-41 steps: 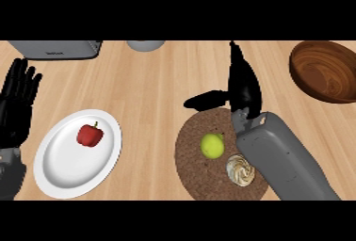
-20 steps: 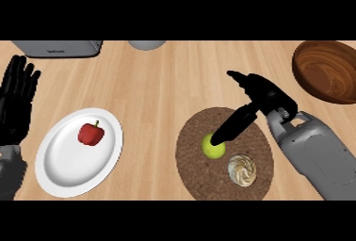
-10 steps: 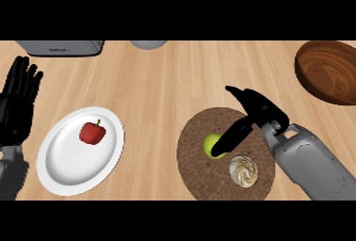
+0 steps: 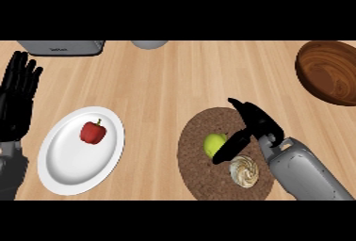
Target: Pick the pear from the placemat and place it in the bowl
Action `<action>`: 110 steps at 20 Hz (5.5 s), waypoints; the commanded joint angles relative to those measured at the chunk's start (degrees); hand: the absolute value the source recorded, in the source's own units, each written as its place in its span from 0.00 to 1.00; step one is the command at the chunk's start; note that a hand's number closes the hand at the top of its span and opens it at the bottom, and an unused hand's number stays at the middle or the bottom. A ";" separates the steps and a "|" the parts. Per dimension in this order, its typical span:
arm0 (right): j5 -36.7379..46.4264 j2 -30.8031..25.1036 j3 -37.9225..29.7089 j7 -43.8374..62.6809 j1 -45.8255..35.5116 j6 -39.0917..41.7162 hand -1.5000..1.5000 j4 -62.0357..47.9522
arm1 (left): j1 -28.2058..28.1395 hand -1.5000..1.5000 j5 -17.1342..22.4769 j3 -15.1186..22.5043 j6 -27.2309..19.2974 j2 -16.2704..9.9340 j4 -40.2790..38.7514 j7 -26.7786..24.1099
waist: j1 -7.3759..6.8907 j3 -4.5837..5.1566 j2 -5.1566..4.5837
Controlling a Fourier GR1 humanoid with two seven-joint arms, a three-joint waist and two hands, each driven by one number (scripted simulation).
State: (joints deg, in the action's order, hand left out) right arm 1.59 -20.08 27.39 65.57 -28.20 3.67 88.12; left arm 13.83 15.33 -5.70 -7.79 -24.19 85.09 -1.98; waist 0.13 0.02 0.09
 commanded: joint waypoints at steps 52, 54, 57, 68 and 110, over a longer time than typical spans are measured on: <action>26.58 -24.98 -22.34 -36.37 20.46 7.35 1.00 -16.39 | -2.27 0.50 -4.84 -9.51 3.34 3.32 0.78 1.67 | 7.24 -0.40 0.57; 25.35 -30.43 -26.34 -43.62 22.22 6.78 1.00 -19.17 | -3.30 0.50 -4.65 -9.87 3.71 3.22 0.82 1.13 | 6.60 -0.56 0.34; 25.56 -38.43 -32.17 -53.53 24.99 3.72 1.00 -24.16 | -3.37 0.50 -4.39 -9.87 4.06 3.02 1.67 1.42 | 6.01 -0.62 0.37; 14.56 -51.70 -52.97 -92.47 27.51 0.84 1.00 -45.82 | -3.35 0.50 -4.32 -7.45 4.84 4.96 3.30 1.75 | 2.30 -0.47 0.18; 30.42 -31.35 -32.90 -78.72 -23.23 4.84 1.00 -69.33 | 2.22 0.50 -6.42 -5.30 7.28 6.58 -0.01 0.47 | -3.28 -0.17 -1.23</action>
State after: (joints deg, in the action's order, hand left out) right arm 28.41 -53.27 -7.10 -14.46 -48.75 12.52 23.54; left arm 15.67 8.59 -10.82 -1.28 -17.56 85.60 -0.57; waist -2.40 -0.09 -0.75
